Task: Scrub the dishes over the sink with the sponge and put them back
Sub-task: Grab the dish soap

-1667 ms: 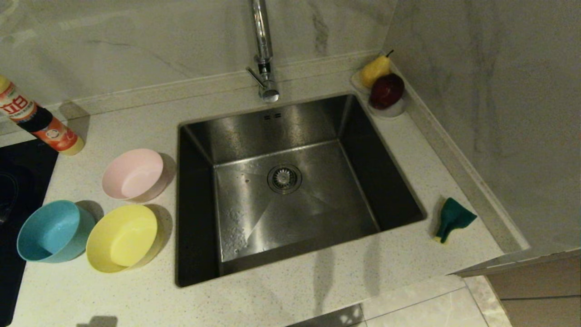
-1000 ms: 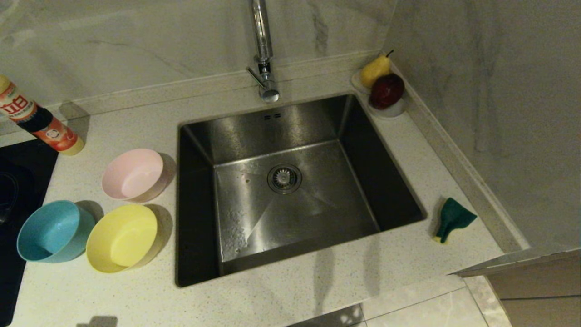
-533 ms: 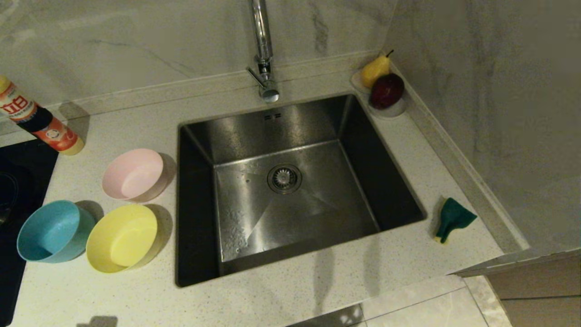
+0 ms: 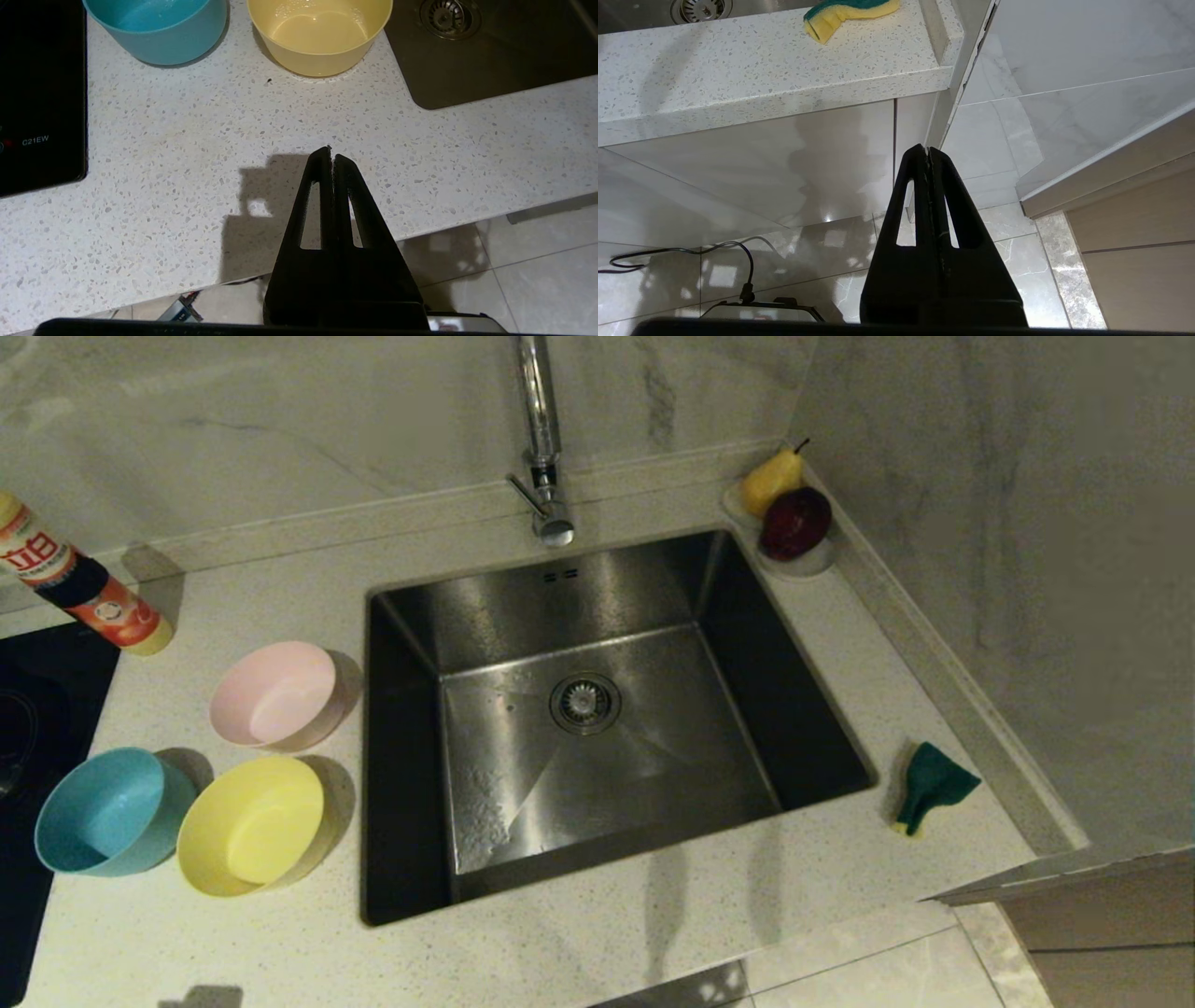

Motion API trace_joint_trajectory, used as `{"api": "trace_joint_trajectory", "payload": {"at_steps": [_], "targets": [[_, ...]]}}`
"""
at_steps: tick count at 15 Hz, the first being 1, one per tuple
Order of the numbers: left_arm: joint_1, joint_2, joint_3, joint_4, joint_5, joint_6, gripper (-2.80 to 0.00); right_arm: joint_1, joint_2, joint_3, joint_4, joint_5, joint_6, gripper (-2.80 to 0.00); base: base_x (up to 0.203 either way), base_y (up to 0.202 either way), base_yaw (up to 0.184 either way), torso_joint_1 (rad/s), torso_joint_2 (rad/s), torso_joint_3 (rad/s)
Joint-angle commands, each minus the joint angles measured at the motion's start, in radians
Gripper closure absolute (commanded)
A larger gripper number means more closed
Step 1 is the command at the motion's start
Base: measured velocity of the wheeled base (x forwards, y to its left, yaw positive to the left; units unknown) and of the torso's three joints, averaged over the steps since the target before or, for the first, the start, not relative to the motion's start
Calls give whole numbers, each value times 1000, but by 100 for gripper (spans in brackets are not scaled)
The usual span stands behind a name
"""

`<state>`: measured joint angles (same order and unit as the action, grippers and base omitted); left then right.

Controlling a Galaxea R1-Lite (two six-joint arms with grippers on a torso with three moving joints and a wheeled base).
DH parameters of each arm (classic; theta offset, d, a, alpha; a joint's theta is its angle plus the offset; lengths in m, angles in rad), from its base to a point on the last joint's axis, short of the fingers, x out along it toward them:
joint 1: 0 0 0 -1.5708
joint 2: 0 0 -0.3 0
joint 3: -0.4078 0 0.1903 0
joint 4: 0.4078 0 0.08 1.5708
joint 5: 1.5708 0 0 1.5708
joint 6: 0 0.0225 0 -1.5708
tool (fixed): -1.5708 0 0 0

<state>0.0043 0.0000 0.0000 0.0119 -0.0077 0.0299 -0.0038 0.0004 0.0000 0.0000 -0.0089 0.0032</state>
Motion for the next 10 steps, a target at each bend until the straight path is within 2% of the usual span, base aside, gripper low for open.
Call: {"api": "trace_joint_trajectory", "payload": {"at_steps": [1, 6, 10], "targets": [[0, 0, 0, -1, 0, -2, 0, -1, 1, 0, 0, 0, 0, 0, 0, 0, 0, 0, 0, 0], [0, 0, -22, 1, 10, -35, 0, 1, 0, 0, 0, 0, 0, 0, 0, 0, 0, 0, 0, 0], [0, 47, -230, 102, 33, -41, 0, 1, 1, 0, 0, 0, 0, 0, 0, 0, 0, 0, 0, 0]]}}
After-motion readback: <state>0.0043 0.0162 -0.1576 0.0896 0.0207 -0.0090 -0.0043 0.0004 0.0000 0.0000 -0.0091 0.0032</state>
